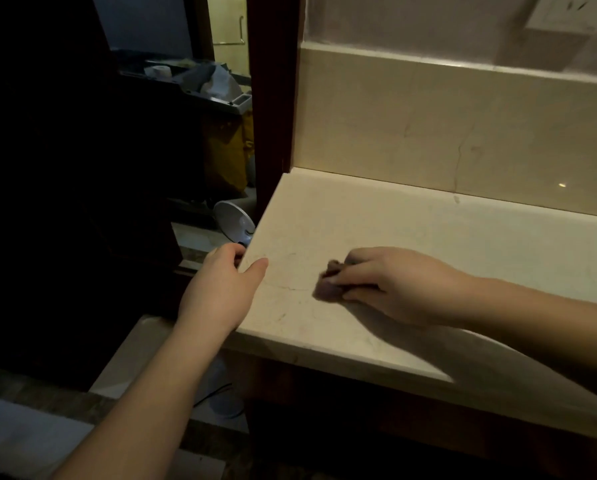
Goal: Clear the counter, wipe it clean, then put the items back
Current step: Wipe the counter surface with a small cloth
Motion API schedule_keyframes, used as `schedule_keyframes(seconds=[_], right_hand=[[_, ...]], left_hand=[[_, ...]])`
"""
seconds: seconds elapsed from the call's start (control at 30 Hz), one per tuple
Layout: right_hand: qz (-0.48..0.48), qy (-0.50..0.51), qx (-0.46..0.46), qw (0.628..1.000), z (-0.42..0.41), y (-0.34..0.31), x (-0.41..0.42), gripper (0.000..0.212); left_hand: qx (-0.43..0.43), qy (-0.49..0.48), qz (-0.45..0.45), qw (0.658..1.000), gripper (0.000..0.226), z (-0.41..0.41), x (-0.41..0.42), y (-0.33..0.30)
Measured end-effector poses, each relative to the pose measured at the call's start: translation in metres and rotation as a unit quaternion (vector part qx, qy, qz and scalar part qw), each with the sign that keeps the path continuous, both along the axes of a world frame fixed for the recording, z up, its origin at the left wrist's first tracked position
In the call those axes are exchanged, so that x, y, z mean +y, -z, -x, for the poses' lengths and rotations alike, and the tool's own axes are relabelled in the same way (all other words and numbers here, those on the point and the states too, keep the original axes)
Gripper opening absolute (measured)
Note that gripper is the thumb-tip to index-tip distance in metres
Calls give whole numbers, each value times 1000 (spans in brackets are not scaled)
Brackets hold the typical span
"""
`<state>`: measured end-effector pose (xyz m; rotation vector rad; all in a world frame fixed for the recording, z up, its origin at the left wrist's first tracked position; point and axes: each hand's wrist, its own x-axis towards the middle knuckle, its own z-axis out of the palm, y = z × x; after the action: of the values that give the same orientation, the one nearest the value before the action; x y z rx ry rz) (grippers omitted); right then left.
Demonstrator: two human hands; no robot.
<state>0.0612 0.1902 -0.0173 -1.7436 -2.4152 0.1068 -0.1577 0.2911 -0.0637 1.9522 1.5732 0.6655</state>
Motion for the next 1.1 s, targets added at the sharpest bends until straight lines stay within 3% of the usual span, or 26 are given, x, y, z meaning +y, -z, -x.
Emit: schedule_keyframes(seconds=[0.23, 0.3, 0.47, 0.7, 0.8, 0.93, 1.1], right_hand=[[-33, 186, -33, 982, -39, 5, 84, 29], [-27, 164, -30, 986, -20, 3, 73, 30], [4, -15, 25, 1000, 25, 0, -28, 32], [-28, 181, -10, 983, -21, 3, 57, 28], [-20, 150, -7, 989, -3, 4, 40, 29], [-5, 5, 11, 1000, 26, 4, -40, 26], [-11, 47, 30, 998, 27, 2, -17, 28]], left_hand=[[10, 5, -28, 1000, 44, -1, -2, -2], [8, 8, -30, 999, 42, -1, -2, -3], [13, 14, -32, 999, 42, 0, -1, -1], [13, 22, -41, 999, 44, 1, -3, -3], [18, 20, -38, 999, 47, 0, -2, -3], [24, 21, -35, 999, 48, -1, 0, -1], [28, 24, -38, 999, 47, -3, -3, -2]])
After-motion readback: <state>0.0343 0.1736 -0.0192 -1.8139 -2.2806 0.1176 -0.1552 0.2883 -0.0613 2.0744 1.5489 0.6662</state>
